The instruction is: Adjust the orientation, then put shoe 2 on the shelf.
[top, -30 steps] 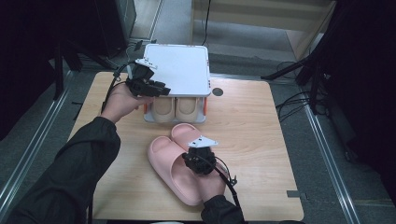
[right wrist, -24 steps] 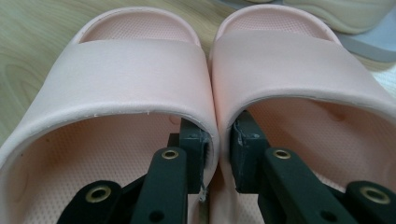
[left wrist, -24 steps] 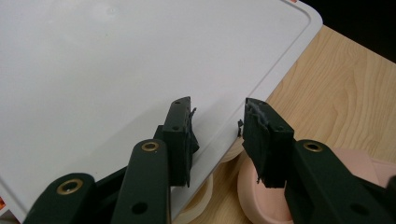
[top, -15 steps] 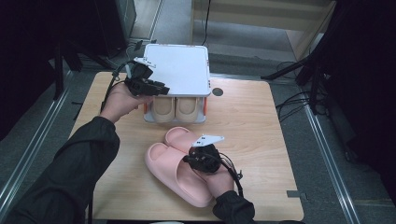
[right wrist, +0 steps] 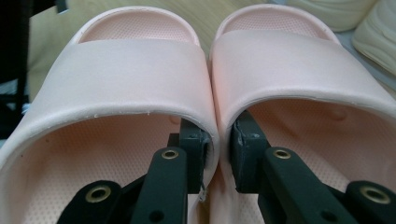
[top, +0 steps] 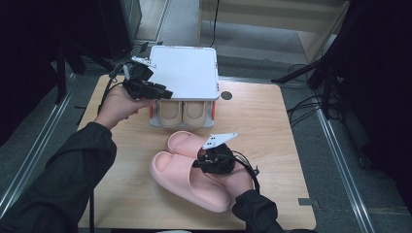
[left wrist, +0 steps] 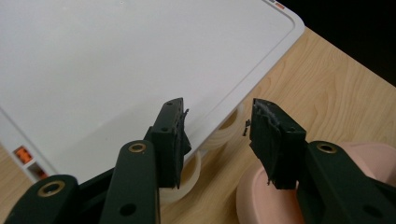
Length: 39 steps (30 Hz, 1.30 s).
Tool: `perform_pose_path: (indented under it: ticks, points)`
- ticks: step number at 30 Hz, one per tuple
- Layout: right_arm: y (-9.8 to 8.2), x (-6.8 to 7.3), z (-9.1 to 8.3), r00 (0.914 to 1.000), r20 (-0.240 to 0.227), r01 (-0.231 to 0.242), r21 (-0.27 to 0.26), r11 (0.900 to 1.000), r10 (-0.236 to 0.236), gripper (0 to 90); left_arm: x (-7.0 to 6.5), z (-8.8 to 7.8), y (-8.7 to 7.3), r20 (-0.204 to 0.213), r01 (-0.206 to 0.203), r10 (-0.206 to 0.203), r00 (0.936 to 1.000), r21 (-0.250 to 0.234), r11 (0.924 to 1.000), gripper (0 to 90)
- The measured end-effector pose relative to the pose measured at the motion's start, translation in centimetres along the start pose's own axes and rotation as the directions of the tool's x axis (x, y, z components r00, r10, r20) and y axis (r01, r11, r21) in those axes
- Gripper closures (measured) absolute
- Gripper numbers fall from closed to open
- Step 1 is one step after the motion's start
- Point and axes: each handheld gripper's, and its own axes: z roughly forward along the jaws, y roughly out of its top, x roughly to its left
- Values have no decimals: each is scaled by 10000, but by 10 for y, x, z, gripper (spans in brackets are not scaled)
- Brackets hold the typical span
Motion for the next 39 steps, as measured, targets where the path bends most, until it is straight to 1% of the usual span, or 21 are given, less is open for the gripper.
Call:
perform_pose_path:
  ticks: [1,8,10,13,14,16,18,19,22,23,24,26,27,28,30,32,33,34,36,37,39]
  points:
    - [3,0,-3,9999,-156,20,36,10000,-19,775,0,-3,-1,-8,11,-11,10000,12,10000,519]
    - [11,-1,-10,9983,-559,183,15,9998,-181,774,-5,-27,-13,40,-78,79,10000,-229,9997,493]
    - [14,-2,-12,9975,-675,215,7,9998,-214,774,-5,-32,-19,-28,-22,21,10000,-156,9999,476]
    - [19,-3,-14,9960,-840,310,-5,9995,-310,774,-6,-40,-31,-92,73,-74,9999,-190,9998,442]
    - [21,-3,-16,9954,-924,265,-6,9996,-264,774,-6,-42,-36,-106,151,-153,9998,-226,9996,432]
    - [26,-4,-17,9927,-1145,361,-70,9993,-367,774,-4,-45,-46,-232,280,-285,9993,-203,9994,413]
    - [30,-5,-18,9913,-1265,375,10,9993,-371,773,-2,-48,-56,-354,350,-357,9987,-192,9992,401]
    - [34,-6,-19,9909,-1261,473,39,9989,-465,774,-1,-49,-62,-418,360,-369,9984,-222,9991,398]
    - [38,-8,-19,9892,-1352,569,0,9984,-564,774,3,-52,-78,-441,613,-628,9971,-348,9975,394]
    - [41,-10,-19,9882,-1425,580,50,9983,-567,774,5,-51,-88,-479,745,-759,9960,-301,9968,392]
    - [41,-10,-19,9882,-1425,580,50,9983,-567,774,5,-51,-88,-479,745,-759,9960,-301,9968,389]
    - [44,-10,-18,9871,-1458,682,128,9976,-657,774,6,-51,-99,-567,793,-804,9952,-207,9966,390]
    - [48,-11,-18,9854,-1542,755,130,9971,-726,774,6,-53,-109,-596,955,-976,9934,-376,9947,390]
    - [50,-11,-18,9844,-1599,755,107,9971,-728,774,6,-53,-109,-596,955,-976,9934,-376,9947,389]
    - [52,-12,-17,9831,-1659,793,84,9968,-768,774,5,-55,-118,-616,1110,-1141,9916,-517,9925,389]
    - [58,-12,-17,9810,-1733,910,130,9958,-874,773,4,-56,-126,-722,1153,-1192,9902,-557,9918,389]
    - [64,-11,-18,9791,-1784,1018,151,9947,-975,773,4,-57,-134,-776,1248,-1297,9885,-655,9900,389]
    - [64,-11,-18,9791,-1784,1018,151,9947,-975,773,4,-57,-134,-776,1248,-1297,9885,-655,9900,389]
    - [71,-11,-20,9757,-1852,1217,127,9925,-1173,773,3,-58,-142,-790,1329,-1388,9872,-755,9882,390]
    - [78,-11,-22,9742,-1860,1320,109,9912,-1277,772,3,-57,-150,-859,1422,-1486,9851,-765,9869,391]
    - [82,-11,-24,9736,-1865,1357,100,9907,-1315,772,3,-57,-153,-885,1469,-1535,9842,-768,9862,391]
